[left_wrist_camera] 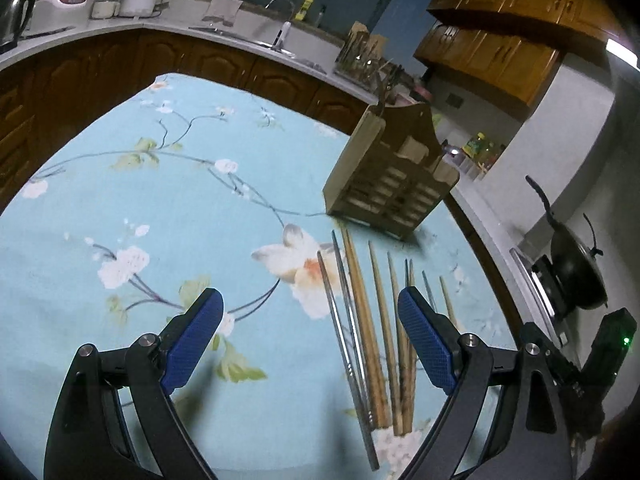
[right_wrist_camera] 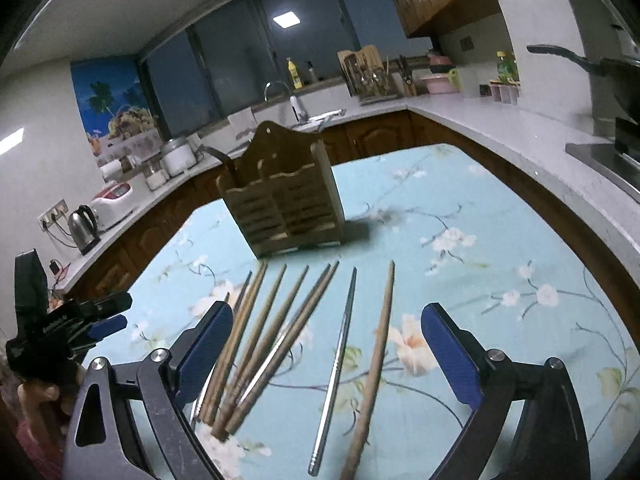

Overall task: Organize utensils
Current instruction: 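Pull both open tools back from the holder toward the utensils, then lower the left tool onto a steel chopstick while the right tool lowers onto another chopstick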

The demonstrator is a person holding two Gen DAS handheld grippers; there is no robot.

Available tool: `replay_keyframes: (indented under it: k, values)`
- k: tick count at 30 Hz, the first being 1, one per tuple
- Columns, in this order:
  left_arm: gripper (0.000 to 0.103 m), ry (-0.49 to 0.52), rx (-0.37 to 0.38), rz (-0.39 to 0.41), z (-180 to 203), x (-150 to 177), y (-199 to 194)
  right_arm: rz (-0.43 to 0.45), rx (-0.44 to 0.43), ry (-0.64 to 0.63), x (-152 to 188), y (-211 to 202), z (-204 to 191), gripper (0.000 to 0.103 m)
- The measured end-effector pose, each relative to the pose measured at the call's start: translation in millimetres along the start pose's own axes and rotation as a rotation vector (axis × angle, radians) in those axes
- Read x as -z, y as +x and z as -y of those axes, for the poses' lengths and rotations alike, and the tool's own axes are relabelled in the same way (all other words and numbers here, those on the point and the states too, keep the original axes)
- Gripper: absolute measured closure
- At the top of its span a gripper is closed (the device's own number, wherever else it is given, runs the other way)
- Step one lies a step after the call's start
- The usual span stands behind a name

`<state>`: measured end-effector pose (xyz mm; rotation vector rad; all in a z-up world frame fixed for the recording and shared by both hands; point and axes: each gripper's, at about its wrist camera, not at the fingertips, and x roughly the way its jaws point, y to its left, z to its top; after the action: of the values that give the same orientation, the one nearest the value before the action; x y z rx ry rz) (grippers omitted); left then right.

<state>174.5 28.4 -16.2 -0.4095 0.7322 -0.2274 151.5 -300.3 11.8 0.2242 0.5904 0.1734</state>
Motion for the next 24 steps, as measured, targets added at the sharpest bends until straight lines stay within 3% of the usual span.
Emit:
replay_keyframes:
  k: [15,19,23,24]
  values:
    - [0.012,0.035,-0.037,-0.072,8,-8,20,-0.042,0.01,-0.003,-3,20,-7,0.009]
    - [0.019,0.074,-0.052,-0.094,14,-15,31,-0.061,-0.001,-0.002,-8,32,-11,0.031]
    - [0.034,0.104,-0.047,-0.141,21,-20,45,-0.12,-0.013,0.022,-13,52,-12,0.052]
    - [0.037,0.11,-0.044,-0.154,23,-21,50,-0.144,-0.016,0.026,-14,59,-12,0.054]
